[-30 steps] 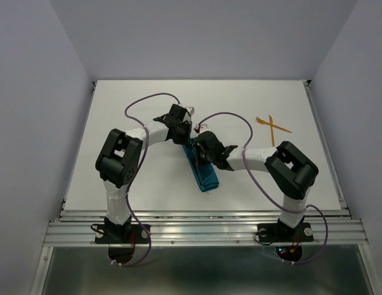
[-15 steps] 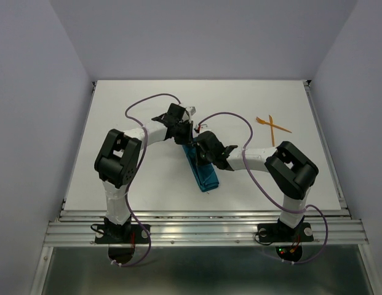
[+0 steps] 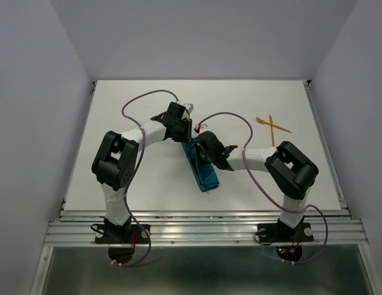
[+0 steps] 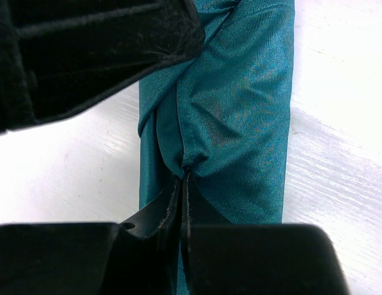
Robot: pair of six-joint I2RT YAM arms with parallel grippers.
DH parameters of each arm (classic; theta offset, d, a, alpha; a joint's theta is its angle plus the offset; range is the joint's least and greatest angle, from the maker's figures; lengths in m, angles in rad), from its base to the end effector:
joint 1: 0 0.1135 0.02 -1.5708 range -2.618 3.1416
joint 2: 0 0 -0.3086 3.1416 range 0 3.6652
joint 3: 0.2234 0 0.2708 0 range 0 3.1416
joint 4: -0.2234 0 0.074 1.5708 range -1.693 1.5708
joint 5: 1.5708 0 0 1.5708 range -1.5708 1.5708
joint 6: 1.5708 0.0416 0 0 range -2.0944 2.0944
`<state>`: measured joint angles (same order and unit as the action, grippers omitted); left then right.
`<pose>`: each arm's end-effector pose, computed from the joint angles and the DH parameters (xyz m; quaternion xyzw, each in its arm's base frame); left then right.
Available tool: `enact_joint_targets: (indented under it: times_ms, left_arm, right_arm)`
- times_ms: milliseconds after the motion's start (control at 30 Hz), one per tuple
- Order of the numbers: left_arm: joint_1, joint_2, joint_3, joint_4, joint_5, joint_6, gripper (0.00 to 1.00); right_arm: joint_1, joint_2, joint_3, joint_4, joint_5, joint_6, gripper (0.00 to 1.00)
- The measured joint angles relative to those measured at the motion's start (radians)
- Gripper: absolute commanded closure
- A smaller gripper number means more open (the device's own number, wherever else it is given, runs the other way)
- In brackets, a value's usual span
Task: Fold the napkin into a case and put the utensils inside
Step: Stuff the top corner of the smaller-rectangle-folded napkin into the folded napkin.
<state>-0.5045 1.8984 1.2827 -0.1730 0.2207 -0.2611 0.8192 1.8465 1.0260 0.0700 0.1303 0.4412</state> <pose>0.3898 -0.2256 0.2209 0.1532 0.9070 -0.2360 0.3134 0.2854 0.2975 0.1796 -0.1464 0.9037 0.1862 0.3567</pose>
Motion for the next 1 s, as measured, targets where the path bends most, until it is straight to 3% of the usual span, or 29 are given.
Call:
enact_joint_targets:
  times_ms: [100, 267, 500, 1000]
  left_arm:
    - [-0.01, -0.001, 0.0, -0.012, -0.03, 0.015, 0.55]
    - [-0.024, -0.001, 0.0, -0.029, -0.056, 0.03, 0.54]
    - [-0.037, -0.001, 0.0, -0.039, -0.063, 0.04, 0.64]
    - [-0.06, 0.021, 0.007, -0.046, -0.099, 0.049, 0.6]
  right_arm:
    - [0.0, 0.0, 0.0, 0.0, 0.0, 0.0, 0.99]
    - [0.0, 0.001, 0.002, -0.001, 0.0, 0.0, 0.98]
    - [0.0, 0.004, 0.006, -0.001, 0.0, 0.0, 0.98]
    - [0.0, 0.007, 0.009, -0.001, 0.0, 0.0, 0.98]
